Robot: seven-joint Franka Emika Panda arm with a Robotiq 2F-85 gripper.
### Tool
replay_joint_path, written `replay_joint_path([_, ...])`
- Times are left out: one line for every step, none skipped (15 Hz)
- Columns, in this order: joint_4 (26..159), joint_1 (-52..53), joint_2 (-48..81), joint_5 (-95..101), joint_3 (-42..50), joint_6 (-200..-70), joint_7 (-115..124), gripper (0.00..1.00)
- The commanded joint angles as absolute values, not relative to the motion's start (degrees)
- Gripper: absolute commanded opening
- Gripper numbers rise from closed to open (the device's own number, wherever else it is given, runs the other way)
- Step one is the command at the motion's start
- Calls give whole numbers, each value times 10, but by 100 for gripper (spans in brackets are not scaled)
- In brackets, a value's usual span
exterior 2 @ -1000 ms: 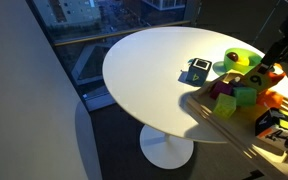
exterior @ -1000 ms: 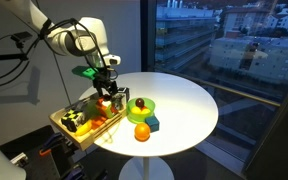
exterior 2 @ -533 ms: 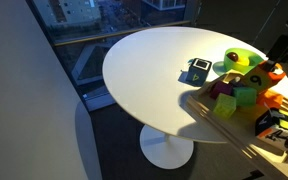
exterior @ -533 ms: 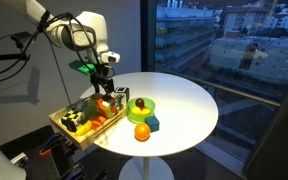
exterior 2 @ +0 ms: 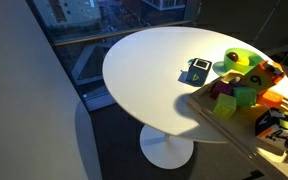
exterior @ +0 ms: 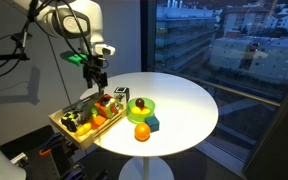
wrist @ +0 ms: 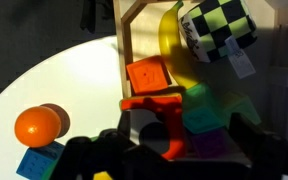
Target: Pick up the orange and green toy, then place it on the tray
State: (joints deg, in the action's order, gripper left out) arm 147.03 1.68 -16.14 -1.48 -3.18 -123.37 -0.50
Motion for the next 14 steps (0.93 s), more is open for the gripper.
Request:
replay_joint_path([1456,19,-204,-10,-27,-1158,-4,100])
replay_joint_path([1452,19,-210,-8,-27,-1139,-5,100])
replay_joint_path([1448,17,-218,-5,-27,-1121,-4,100])
replay_joint_path([1445,16,-226,-2,-27,-1105,-2,100])
replay_joint_path([1443,15,-235,1,-27,-1094,-1,100])
replay_joint_path([1442,14,-245,4,-27,-1084,0,100])
replay_joint_path([1443,14,-255,6,-26,-1079,-1,100])
replay_joint_path([1444,14,-267,6,-24,-1074,-3,100])
replay_joint_path([1446,14,-278,5,-23,-1072,-4,100])
replay_joint_path([1447,13,-289,5,-21,-1069,-5,100])
replay_joint_path([1449,13,-300,4,-19,-1068,-6,100])
replay_joint_path([1451,13,-313,2,-16,-1069,-7,100])
replay_joint_path([1451,12,-323,1,-14,-1068,-8,100])
replay_joint_path([1451,12,-333,0,-12,-1066,-9,100])
